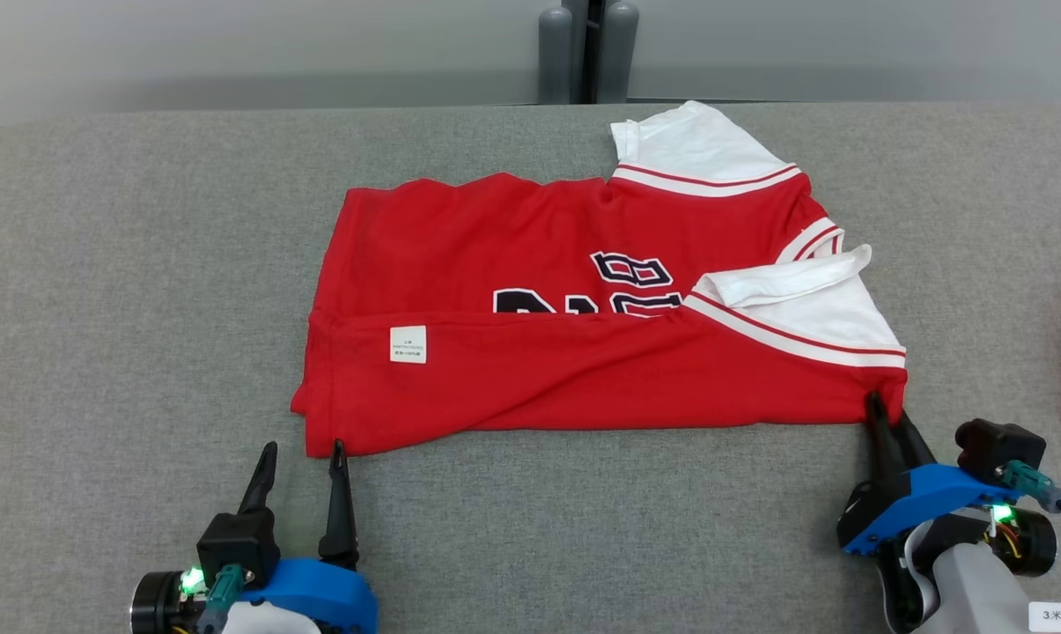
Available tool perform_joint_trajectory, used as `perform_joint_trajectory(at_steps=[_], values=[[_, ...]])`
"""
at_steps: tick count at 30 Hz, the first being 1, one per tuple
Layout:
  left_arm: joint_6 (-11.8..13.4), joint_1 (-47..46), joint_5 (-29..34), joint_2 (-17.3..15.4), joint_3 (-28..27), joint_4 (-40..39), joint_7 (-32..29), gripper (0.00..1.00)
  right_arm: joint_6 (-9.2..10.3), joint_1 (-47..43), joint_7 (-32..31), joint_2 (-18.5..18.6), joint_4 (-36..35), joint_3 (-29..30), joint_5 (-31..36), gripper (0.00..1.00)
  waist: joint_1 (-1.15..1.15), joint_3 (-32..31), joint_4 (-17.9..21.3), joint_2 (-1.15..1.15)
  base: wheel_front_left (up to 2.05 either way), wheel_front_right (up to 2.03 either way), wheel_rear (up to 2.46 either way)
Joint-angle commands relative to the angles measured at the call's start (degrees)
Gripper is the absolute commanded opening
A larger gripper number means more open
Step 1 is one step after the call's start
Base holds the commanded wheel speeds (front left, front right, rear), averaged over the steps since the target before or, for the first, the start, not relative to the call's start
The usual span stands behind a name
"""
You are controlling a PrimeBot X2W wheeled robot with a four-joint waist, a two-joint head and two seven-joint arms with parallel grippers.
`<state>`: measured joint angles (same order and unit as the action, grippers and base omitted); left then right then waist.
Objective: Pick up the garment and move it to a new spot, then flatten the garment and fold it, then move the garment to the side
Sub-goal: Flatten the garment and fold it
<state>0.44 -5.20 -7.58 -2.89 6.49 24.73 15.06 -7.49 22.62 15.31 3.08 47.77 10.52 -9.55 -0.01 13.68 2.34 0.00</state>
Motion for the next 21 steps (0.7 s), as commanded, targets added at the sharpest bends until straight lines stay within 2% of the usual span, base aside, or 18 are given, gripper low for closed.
perform_joint_trajectory(at_steps=[1, 8, 14, 21], values=[[-0.2, -1.4, 0.2, 0.0, -0.1, 0.0, 0.2, 1.0, 0.02, 0.1, -0.3, -0.2, -0.2, -0.3, -0.7, 0.0, 0.01, 0.1, 0.2, 0.0, 0.0, 0.0, 0.0], [-1.6, -2.2, 0.2, 0.0, 0.7, -0.1, 0.2, 1.0, 0.03, -2.4, -0.2, 1.6, -5.3, 3.5, -0.7, 0.0, 0.01, 0.1, 0.8, 0.0, 0.0, 0.0, 0.0], [-4.9, -3.3, -0.3, 0.0, 1.6, -0.5, 0.2, 1.0, 0.03, -2.6, -0.2, 2.6, -6.6, 3.7, -0.8, 0.0, 0.01, 0.8, 1.6, 0.0, 0.0, 0.0, 0.0], [-6.9, -5.9, 0.1, 0.0, 2.1, 3.9, 0.2, 1.0, 0.02, -1.6, -0.2, 1.8, -7.0, 2.7, -0.6, 0.0, 0.01, 1.3, 2.0, 0.0, 0.0, 0.0, 0.0]])
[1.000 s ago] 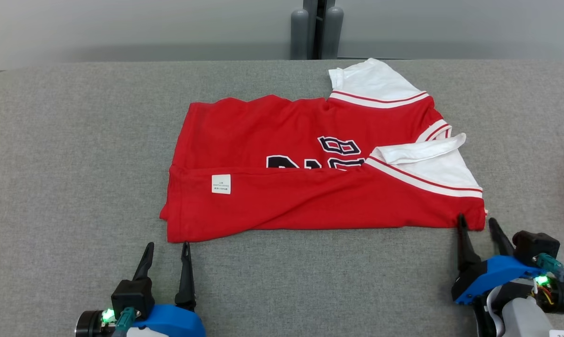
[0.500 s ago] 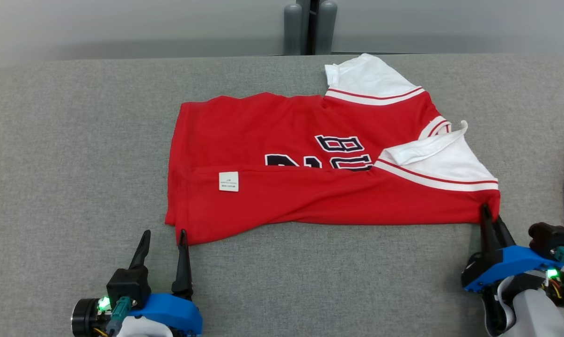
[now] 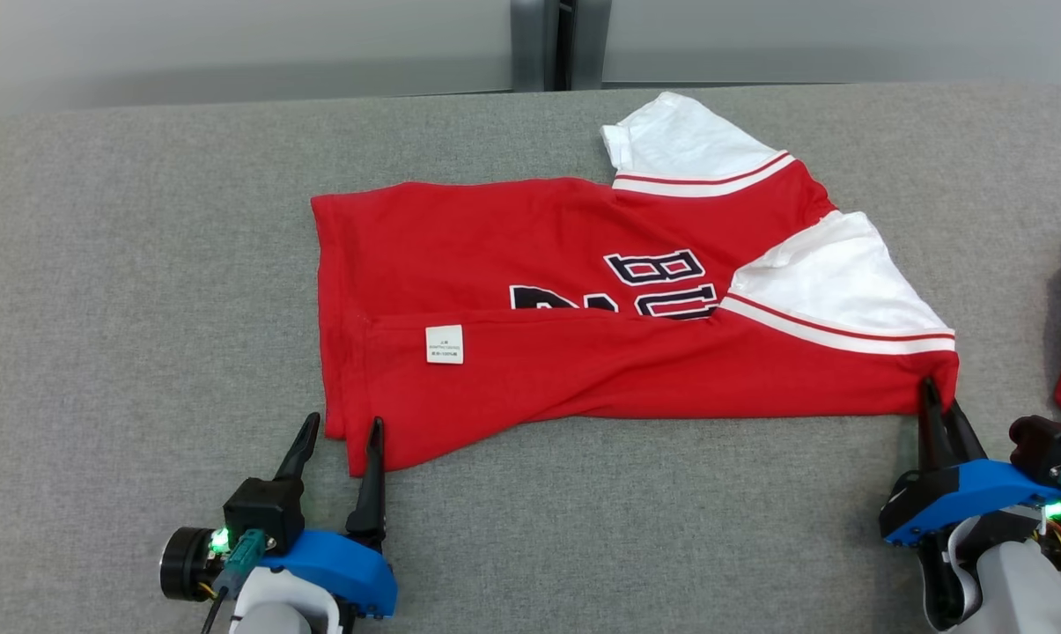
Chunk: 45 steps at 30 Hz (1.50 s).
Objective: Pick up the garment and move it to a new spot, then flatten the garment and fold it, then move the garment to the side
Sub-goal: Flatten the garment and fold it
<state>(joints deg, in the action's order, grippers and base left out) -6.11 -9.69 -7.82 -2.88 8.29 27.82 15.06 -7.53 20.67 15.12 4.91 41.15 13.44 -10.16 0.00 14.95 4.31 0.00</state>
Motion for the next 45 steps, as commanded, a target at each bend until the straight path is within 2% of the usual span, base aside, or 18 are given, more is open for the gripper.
perform_joint_trajectory(at_steps=[1, 8, 9, 11, 12, 16, 19, 27, 35, 41, 42, 43, 44, 45], values=[[-0.5, -1.8, 0.3, 0.0, 0.4, 1.7, 0.2, 1.0, 0.07, 0.4, 0.0, -0.1, -0.4, -0.4, 0.0, 0.0, 0.0, 0.1, 0.1, 0.0, 0.0, 0.0, 0.0], [-1.3, -4.3, -1.2, 0.0, 1.6, 7.8, 0.1, 1.0, 0.05, 0.9, 0.0, -0.5, -0.4, -1.5, -0.5, 0.0, 0.0, 0.5, 0.3, 0.0, 0.0, 0.0, 0.0], [-1.4, -4.5, -1.6, 0.0, 2.1, 8.9, 0.0, 0.73, 0.05, 1.0, 0.0, -0.5, -0.4, -1.6, -0.6, 0.0, 0.0, 0.5, 0.4, 0.0, 0.0, 0.0, 0.0], [-1.5, -4.9, -2.1, 0.0, 3.0, 10.1, -0.1, 0.08, 0.04, 1.1, 0.0, -0.5, -0.5, -1.9, -0.7, 0.0, 0.0, 0.6, 0.4, 0.0, 0.0, 0.0, 0.0], [-1.5, -5.2, -2.6, 0.0, 3.3, 10.0, 0.0, 0.0, 0.04, 1.1, 0.0, -0.5, -0.5, -2.0, -0.8, 0.0, 0.0, 0.5, 0.4, 0.0, 0.0, 0.0, 0.0], [-1.5, -5.1, -4.0, -0.1, 4.1, 8.6, 0.0, 0.0, 0.04, 0.9, 0.0, -0.5, -0.9, -2.1, -1.0, 0.0, 0.0, 0.3, 0.3, 0.0, 0.0, 0.0, 0.0], [-1.3, -4.4, -5.1, -0.3, 1.9, 6.2, 0.1, 0.0, 0.04, 0.3, 0.0, -0.2, -1.8, -1.8, -1.4, 0.0, 0.0, -0.7, 0.0, 0.0, 0.0, 0.0, 0.0], [-1.3, 1.3, -5.9, -0.2, -2.0, 2.2, 0.2, 0.0, 0.08, -4.0, 0.0, 1.7, -2.7, -2.3, -3.0, 0.0, 0.0, -7.3, -0.8, 0.0, 0.0, 0.0, 0.0], [-1.2, 10.6, -5.9, -0.2, -3.0, 4.8, 0.2, 0.0, 0.09, -13.5, 0.0, 4.0, -3.1, -8.6, -7.4, 0.0, 0.0, -13.2, -1.8, 0.0, 0.0, 0.0, 0.0], [0.8, 14.0, -8.8, -0.2, -0.8, 7.1, 0.2, 0.0, 0.08, -17.6, 0.0, 5.6, -3.1, -12.7, -9.2, 0.0, 0.0, -14.3, -1.9, 0.0, 0.0, 0.0, 0.0], [1.1, 13.7, -9.2, -0.2, -0.6, 7.0, 0.2, 0.08, 0.08, -17.5, 0.0, 5.9, -3.1, -12.8, -9.2, 0.24, 0.0, -14.1, -1.9, 0.0, 0.0, 0.0, 0.0], [1.4, 13.2, -9.6, -0.2, -0.2, 6.9, 0.2, 0.67, 0.08, -17.1, 0.0, 6.1, -3.3, -12.8, -9.1, 0.52, 0.0, -13.7, -2.0, 0.0, 0.0, 0.0, 0.0], [2.0, 12.3, -9.6, -0.1, 0.0, 6.6, 0.2, 1.0, 0.08, -16.5, 0.0, 6.1, -3.3, -12.8, -9.2, 1.0, 0.0, -13.3, -2.1, 0.0, 0.0, 0.0, 0.0], [2.4, 11.3, -9.6, -0.2, 0.0, 6.0, 0.2, 1.0, 0.08, -15.7, 0.0, 6.1, -3.5, -12.6, -9.3, 1.0, 0.0, -12.7, -2.1, 0.0, 0.0, 0.0, 0.0]])
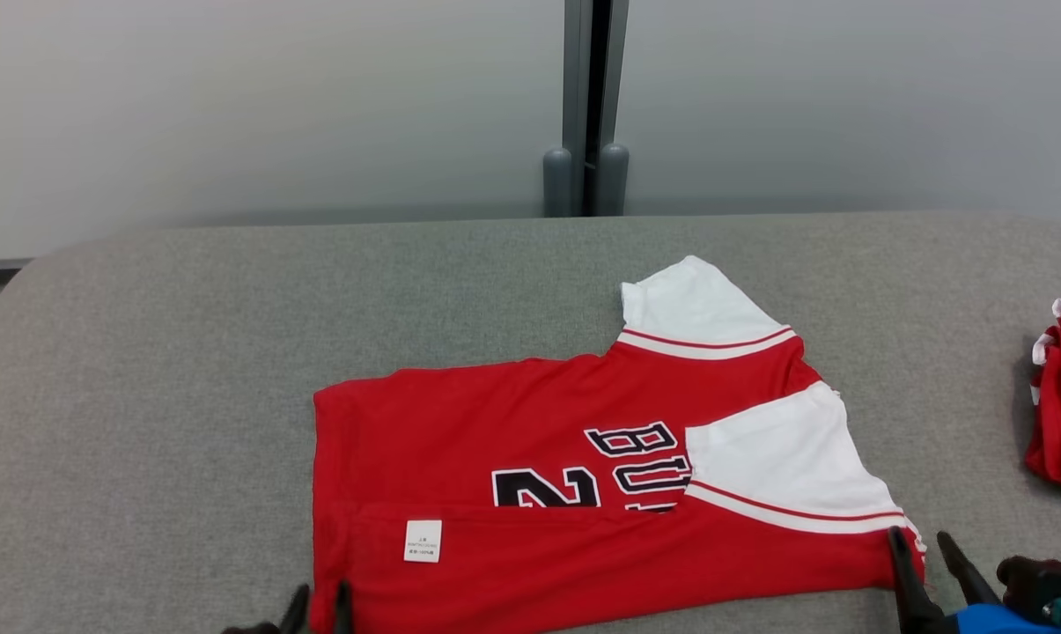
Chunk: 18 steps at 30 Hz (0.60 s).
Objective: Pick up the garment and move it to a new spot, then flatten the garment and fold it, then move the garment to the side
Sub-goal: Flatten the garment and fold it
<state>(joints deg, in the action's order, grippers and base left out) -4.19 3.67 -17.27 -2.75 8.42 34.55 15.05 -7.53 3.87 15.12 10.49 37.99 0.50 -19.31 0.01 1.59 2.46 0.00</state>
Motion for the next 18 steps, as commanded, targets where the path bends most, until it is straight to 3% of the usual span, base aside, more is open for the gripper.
perform_joint_trajectory(at_steps=[1, 4, 9, 18], values=[[1.1, -2.9, -0.1, -0.3, -0.3, -1.3, 0.2, 1.0, 0.05, 1.8, 0.0, 0.5, -0.4, 0.6, -0.3, 1.0, -0.01, 1.3, -0.4, 0.0, 0.0, 0.0, 0.0], [2.0, -6.0, 0.4, -0.2, -1.3, -3.5, 0.2, 1.0, 0.05, 4.3, 0.0, 1.0, -1.1, 1.5, 0.4, 1.0, -0.01, 3.7, -0.6, 0.0, 0.0, 0.0, 0.0], [0.8, -15.1, 2.7, -0.8, -2.6, -1.8, 0.2, 1.0, 0.04, 9.4, 0.0, 1.4, -1.9, 1.9, 1.7, 1.0, -0.01, 7.7, -0.3, 0.0, 0.0, 0.0, 0.0], [0.2, -32.8, 3.0, -4.2, -3.3, 16.0, -0.8, 1.0, 0.05, 18.3, 0.0, 1.6, -1.4, -1.8, 2.4, 1.0, -0.01, 13.1, 2.2, 0.0, 0.0, 0.0, 0.0]])
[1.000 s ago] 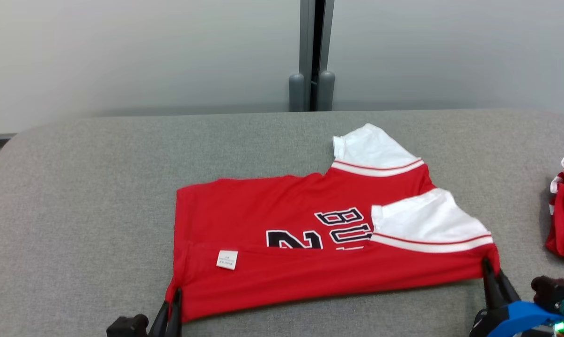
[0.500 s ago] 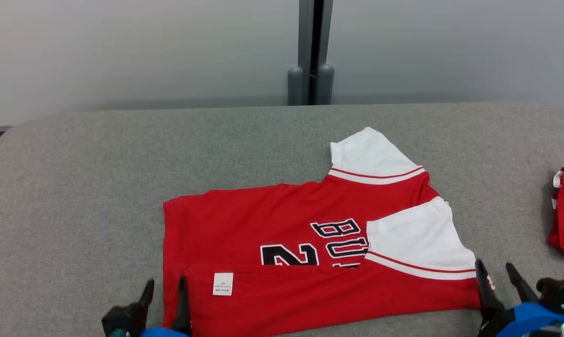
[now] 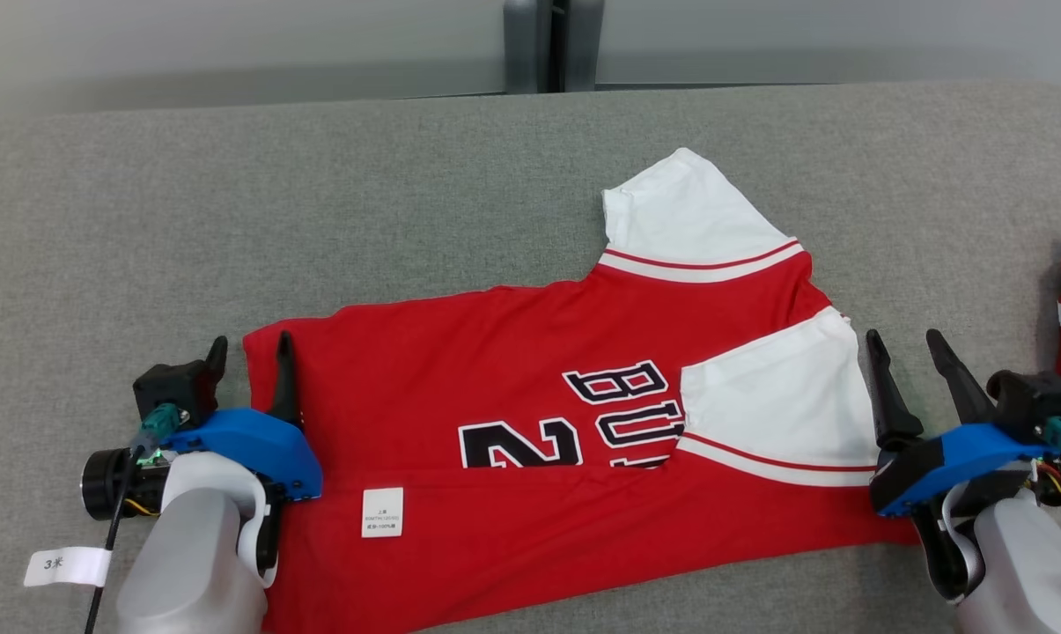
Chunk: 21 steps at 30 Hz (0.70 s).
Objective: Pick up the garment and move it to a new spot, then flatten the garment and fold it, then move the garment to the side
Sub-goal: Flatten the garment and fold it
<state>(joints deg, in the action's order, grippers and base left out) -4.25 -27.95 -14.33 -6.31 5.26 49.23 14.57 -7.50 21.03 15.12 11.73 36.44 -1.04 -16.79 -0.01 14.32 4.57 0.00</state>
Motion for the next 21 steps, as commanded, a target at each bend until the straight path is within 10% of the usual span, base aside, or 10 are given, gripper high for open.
perform_joint_trajectory(at_steps=[1, 8, 9, 11, 21], values=[[0.2, -2.4, 0.0, -0.7, -0.1, 2.9, -0.5, 1.0, 0.02, 1.9, 0.0, 0.5, 0.1, -0.8, -0.1, 1.0, 0.01, 0.8, 0.4, 0.0, 0.0, 0.0, 0.0], [0.1, -6.9, 0.0, -0.6, 0.7, 11.5, -0.3, 1.0, 0.01, 5.9, 0.0, 1.0, 0.2, -3.8, -1.4, 1.0, 0.01, 2.6, 1.2, 0.0, 0.0, 0.0, 0.0], [-0.2, -7.2, 0.0, -0.6, 0.8, 12.1, -0.2, 0.81, 0.01, 6.5, 0.0, 1.2, 0.3, -4.2, -1.7, 1.0, 0.01, 2.7, 1.2, 0.0, 0.0, 0.0, 0.0], [-0.2, -7.7, 0.2, -0.3, 1.2, 13.1, 0.0, 0.0, 0.02, 7.7, -0.1, 1.8, 0.7, -5.3, -2.0, 1.0, 0.01, 2.9, 0.9, 0.0, 0.0, 0.0, 0.0], [-0.9, -10.1, 2.6, 0.9, 3.8, 4.8, 0.6, 0.0, 0.02, 20.0, -11.7, 6.3, 5.3, -9.7, -4.4, 1.0, 0.01, 4.5, -3.8, 0.0, 0.0, 0.0, 0.0]])
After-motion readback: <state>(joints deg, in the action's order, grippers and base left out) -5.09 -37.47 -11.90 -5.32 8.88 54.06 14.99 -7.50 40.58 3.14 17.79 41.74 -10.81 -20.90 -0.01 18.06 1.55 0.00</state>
